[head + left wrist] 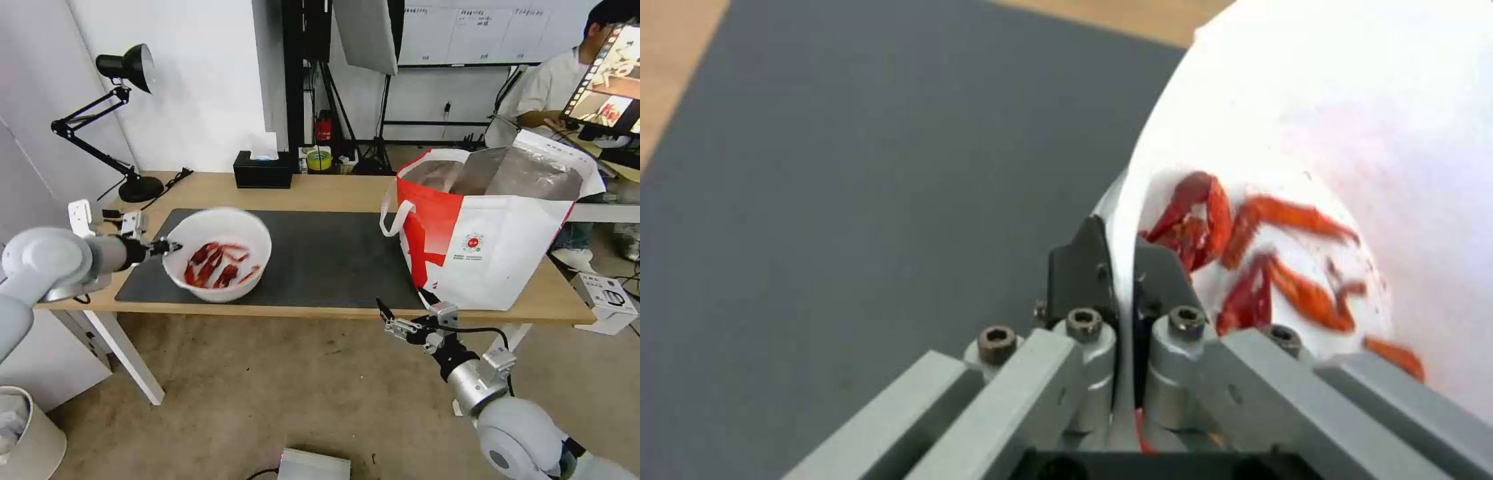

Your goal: Pick up the trash from the table and place it into the takeout bag.

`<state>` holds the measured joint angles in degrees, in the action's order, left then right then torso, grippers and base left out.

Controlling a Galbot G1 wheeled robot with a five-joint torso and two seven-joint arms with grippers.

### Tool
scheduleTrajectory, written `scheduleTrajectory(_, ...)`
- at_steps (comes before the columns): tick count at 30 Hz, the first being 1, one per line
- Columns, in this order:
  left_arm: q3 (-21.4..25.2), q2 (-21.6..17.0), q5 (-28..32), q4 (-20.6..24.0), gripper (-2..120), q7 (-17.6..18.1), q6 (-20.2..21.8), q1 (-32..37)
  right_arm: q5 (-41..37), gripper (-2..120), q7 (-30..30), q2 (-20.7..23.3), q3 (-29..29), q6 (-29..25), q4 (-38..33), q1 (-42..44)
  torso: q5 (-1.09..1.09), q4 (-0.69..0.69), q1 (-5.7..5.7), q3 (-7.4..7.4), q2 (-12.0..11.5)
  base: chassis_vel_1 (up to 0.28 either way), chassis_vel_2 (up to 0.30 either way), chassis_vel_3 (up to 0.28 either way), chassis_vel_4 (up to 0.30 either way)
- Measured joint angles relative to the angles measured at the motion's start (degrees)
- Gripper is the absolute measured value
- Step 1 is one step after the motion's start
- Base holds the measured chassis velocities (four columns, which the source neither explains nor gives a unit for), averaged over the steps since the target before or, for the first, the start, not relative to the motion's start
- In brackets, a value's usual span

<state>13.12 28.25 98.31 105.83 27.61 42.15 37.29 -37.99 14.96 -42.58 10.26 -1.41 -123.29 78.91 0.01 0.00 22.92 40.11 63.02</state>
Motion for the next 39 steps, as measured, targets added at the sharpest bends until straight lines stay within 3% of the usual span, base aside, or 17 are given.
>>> scheduleTrajectory(8,-4.2,1.3,3.0,2.8,0,1.0,0.0,-7.7,0.0,100,0.0,0.0,0.0,0.0,0.0,0.0,0.0,0.01,0.0,0.0,0.0,0.0,0.0,0.0,0.0)
scheduleTrajectory(11,-9.3,4.8,3.8,3.5,0,1.2,-0.5,-16.1,0.0,100,0.0,0.0,0.0,0.0,0.0,0.0,-0.01,0.0,0.0,0.0,0.0,0.0,0.0,0.0,0.0)
scheduleTrajectory(16,-15.3,8.7,4.3,2.7,0,2.4,-1.9,-23.7,0.0,100,0.0,0.0,0.0,0.0,0.0,0.0,0.01,0.0,0.0,0.0,0.0,0.0,0.0,0.0,0.0)
scheduleTrajectory(19,-22.5,14.4,5.0,-1.9,0,3.5,-3.6,-32.1,0.0,100,0.0,0.0,0.0,0.0,0.0,0.0,-0.01,0.0,0.0,0.01,0.0,0.0,0.0,0.0,0.0)
scheduleTrajectory(20,-22.5,14.4,5.0,-1.9,0,3.5,-3.6,-32.1,0.0,100,0.0,0.0,0.0,0.0,0.0,0.0,-0.01,0.0,0.0,0.01,0.0,0.0,0.0,0.0,0.0)
scheduleTrajectory(23,-25.8,19.1,5.1,-5.9,0,4.3,-4.1,-38.2,0.0,100,0.0,0.0,0.0,0.0,0.0,0.0,0.02,-0.02,0.02,0.0,0.0,0.0,0.0,0.0,0.0)
scheduleTrajectory(25,-26.4,20.3,5.1,-6.9,0,4.6,-4.2,-39.4,0.0,100,0.0,0.0,0.0,0.0,0.0,0.0,0.03,-0.01,0.01,0.0,0.0,0.0,0.0,0.0,0.0)
scheduleTrajectory(27,-28.2,24.7,5.1,-10.5,0,5.5,-4.3,-43.4,0.0,100,0.0,0.0,0.0,0.0,0.0,0.0,0.02,-0.01,0.01,0.0,0.0,0.0,0.0,0.0,0.0)
scheduleTrajectory(28,-28.2,24.7,5.1,-10.5,0,5.5,-4.3,-43.4,0.0,100,0.0,0.0,0.0,0.0,0.0,0.0,0.02,-0.01,0.01,0.0,0.0,0.0,0.0,0.0,0.0)
scheduleTrajectory(31,-30.0,29.5,4.8,-14.3,0,5.6,-4.9,-46.7,0.0,100,0.0,0.0,0.0,0.0,0.0,0.0,0.01,0.0,0.01,0.0,0.0,0.0,0.0,0.0,0.0)
scheduleTrajectory(39,-30.7,38.7,2.9,-20.2,0,5.6,-5.3,-49.6,0.0,100,0.0,0.0,0.0,0.0,0.0,0.0,0.01,-0.01,0.01,0.0,0.0,0.0,0.0,0.0,0.0)
